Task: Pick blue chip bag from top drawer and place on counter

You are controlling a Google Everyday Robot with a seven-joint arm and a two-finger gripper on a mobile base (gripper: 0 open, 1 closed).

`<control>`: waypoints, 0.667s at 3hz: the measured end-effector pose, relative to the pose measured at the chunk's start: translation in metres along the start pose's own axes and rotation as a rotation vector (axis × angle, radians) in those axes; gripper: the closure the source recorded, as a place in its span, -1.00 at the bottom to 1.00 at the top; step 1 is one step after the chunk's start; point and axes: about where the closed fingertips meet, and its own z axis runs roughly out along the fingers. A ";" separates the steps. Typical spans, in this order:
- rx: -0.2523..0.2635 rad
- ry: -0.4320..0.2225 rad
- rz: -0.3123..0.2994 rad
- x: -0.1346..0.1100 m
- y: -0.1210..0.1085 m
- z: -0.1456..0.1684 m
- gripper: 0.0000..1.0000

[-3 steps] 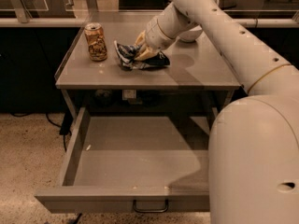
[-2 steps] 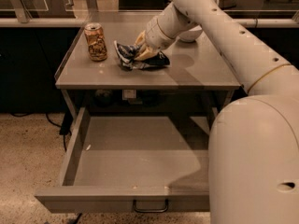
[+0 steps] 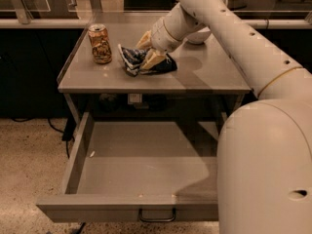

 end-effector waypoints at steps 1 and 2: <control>0.000 0.000 0.000 0.000 0.000 0.000 -1.00; 0.000 0.000 0.000 0.000 0.000 0.000 -1.00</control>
Offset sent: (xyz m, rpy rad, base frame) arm 0.0000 0.0000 0.0000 0.0000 0.0000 0.0000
